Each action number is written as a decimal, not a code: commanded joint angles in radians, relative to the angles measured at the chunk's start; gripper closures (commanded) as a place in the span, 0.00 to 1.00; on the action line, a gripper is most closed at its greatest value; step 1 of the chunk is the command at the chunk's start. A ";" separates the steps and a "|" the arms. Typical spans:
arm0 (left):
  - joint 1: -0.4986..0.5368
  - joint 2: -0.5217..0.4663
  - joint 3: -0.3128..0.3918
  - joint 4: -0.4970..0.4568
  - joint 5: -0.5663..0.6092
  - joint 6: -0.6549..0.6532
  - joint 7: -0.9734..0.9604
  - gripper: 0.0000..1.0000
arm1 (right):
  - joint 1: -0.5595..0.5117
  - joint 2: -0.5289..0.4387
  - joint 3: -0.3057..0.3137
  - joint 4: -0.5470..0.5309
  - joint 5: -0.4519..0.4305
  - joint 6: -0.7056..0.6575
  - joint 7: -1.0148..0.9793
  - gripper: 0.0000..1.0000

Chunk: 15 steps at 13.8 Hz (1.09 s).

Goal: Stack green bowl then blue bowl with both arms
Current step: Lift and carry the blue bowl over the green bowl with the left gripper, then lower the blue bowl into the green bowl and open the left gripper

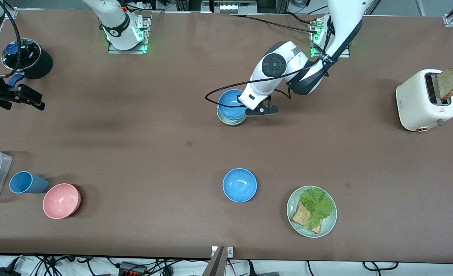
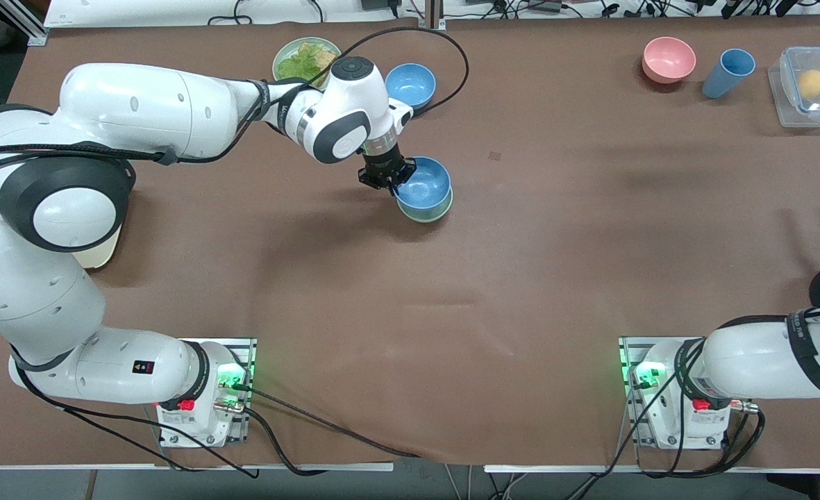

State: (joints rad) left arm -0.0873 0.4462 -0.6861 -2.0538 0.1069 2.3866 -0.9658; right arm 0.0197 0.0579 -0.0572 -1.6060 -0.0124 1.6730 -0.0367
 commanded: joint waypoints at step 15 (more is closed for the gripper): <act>0.047 0.051 -0.003 0.424 0.071 -0.436 -0.116 0.43 | -0.007 0.006 0.008 0.012 0.000 -0.007 -0.006 0.00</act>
State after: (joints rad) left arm -0.0645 0.4809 -0.6835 -1.7485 0.1595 2.0731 -1.1093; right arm 0.0198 0.0604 -0.0572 -1.6061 -0.0124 1.6724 -0.0367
